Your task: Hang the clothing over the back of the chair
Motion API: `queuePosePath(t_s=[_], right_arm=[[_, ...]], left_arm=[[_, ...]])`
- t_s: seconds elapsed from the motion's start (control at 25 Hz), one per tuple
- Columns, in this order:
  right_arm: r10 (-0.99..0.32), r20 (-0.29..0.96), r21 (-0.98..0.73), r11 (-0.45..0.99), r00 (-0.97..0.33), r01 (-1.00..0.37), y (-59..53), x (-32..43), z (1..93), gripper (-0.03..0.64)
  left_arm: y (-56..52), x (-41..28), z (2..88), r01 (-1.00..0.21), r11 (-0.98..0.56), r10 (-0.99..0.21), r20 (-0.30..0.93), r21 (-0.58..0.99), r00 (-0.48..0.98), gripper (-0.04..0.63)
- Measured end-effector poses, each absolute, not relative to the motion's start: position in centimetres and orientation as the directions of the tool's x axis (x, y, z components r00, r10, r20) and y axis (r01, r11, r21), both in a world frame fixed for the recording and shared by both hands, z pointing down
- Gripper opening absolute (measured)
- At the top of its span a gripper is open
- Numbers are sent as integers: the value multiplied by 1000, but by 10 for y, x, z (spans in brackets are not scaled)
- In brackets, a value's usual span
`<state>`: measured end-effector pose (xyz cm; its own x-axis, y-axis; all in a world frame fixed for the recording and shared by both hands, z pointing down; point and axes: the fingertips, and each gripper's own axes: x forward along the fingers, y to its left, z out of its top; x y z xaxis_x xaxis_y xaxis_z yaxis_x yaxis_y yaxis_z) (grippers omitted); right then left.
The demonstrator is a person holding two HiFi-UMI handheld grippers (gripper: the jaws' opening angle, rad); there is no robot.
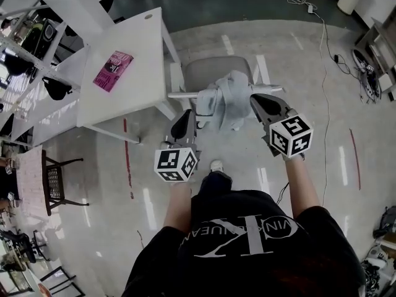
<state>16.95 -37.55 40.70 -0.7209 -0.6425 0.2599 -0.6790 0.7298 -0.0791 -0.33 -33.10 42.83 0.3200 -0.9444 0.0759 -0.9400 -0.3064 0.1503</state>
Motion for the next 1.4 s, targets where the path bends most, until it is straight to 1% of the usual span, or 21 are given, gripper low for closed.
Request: queuePosePath(t_s=[0.24, 0.68, 1.4], right_arm=[[-688, 192, -33, 709, -700, -705, -346, 187, 407, 21], [-706, 117, -3, 703, -698, -711, -315, 199, 394, 21], [-714, 88, -19, 696, -695, -718, -283, 215, 394, 21]], left_arm=[[-299, -3, 429, -958, -268, -958, 79, 101, 276, 11], [-260, -3, 423, -971, -221, -972, 60, 95, 227, 11], [-216, -8, 423, -979, -179, -981, 52, 94, 184, 11]])
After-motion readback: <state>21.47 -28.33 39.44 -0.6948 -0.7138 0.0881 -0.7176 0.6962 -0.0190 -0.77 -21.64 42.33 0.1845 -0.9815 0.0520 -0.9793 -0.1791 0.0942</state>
